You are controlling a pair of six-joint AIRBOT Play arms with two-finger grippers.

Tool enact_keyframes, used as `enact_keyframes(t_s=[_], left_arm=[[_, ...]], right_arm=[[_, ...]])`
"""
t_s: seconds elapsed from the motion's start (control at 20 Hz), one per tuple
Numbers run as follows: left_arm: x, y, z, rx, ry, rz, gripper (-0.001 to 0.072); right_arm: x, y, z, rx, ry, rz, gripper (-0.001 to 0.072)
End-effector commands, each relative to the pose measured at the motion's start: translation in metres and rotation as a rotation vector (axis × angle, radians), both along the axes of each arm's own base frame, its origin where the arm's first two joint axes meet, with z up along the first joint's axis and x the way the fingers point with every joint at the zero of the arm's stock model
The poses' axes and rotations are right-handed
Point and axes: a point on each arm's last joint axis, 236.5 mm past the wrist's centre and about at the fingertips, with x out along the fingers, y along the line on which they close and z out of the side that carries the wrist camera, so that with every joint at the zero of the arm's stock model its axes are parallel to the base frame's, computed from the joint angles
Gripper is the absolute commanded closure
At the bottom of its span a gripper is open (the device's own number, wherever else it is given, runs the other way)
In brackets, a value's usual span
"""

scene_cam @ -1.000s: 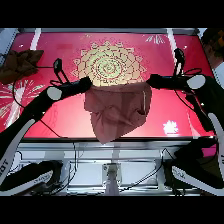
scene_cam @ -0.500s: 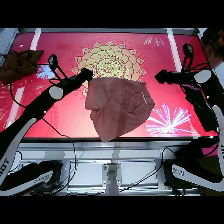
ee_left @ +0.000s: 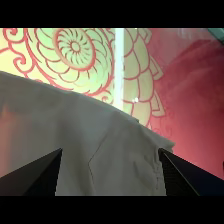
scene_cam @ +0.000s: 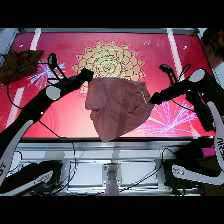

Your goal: Fold the clothes and pants, and hang the long-sleeved shirts on hangers.

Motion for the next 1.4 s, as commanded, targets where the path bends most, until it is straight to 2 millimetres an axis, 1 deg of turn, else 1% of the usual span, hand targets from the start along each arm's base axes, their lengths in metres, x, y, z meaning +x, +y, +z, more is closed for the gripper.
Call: enact_keyframes(t_s=[0.0, 0.05, 0.2, 0.35, 0.45, 0.65, 0.75, 0.8, 1.0, 1.15, 1.2, 1.25, 1.3, 1.35], left_arm=[[-0.005, -0.003, -0.004, 0.002, 0.025, -0.021, 0.0004], [-0.006, -0.004, -0.005, 0.002, 0.028, -0.023, 0.0004], [-0.007, -0.004, -0.006, 0.003, 0.034, -0.028, 0.0004], [-0.007, -0.004, -0.006, 0.003, 0.034, -0.028, 0.0004], [-0.007, -0.004, -0.006, 0.003, 0.034, -0.028, 0.0004], [-0.007, -0.004, -0.006, 0.003, 0.034, -0.028, 0.0004], [-0.007, -0.005, -0.006, 0.003, 0.034, -0.028, 0.0004], [-0.008, -0.005, -0.006, 0.003, 0.038, -0.031, 0.0004], [-0.014, -0.009, -0.012, 0.006, 0.069, -0.056, 0.0004], [-0.017, -0.010, -0.014, 0.008, 0.080, -0.065, 0.0004], [-0.017, -0.010, -0.014, 0.008, 0.080, -0.065, 0.0004], [-0.017, -0.010, -0.014, 0.008, 0.080, -0.065, 0.0004], [-0.017, -0.010, -0.014, 0.008, 0.080, -0.065, 0.0004], [-0.017, -0.010, -0.014, 0.008, 0.080, -0.065, 0.0004]], right_arm=[[-0.016, 0.017, -0.016, -0.003, 0.059, 0.122, 0.0295], [-0.015, 0.020, -0.023, -0.022, 0.060, 0.136, 0.0295], [-0.003, 0.019, -0.046, -0.106, 0.023, 0.162, 0.0296], [0.008, 0.018, -0.057, -0.140, -0.004, 0.154, 0.0299], [0.016, 0.018, -0.053, -0.142, -0.032, 0.147, 0.0299], [0.043, 0.020, -0.025, -0.142, -0.121, 0.141, 0.0301], [0.050, 0.018, -0.020, -0.154, -0.141, 0.132, 0.0302], [0.047, 0.015, -0.023, -0.164, -0.124, 0.128, 0.0302], [0.015, 0.005, -0.052, -0.201, 0.072, 0.159, 0.0302], [-0.007, 0.011, -0.065, -0.167, 0.200, 0.182, 0.0309], [-0.015, 0.016, -0.066, -0.141, 0.241, 0.191, 0.0346], [-0.021, 0.020, -0.066, -0.121, 0.270, 0.197, 0.0346], [-0.022, 0.021, -0.066, -0.115, 0.278, 0.199, 0.0422], [-0.022, 0.021, -0.066, -0.114, 0.274, 0.204, 0.0516]])
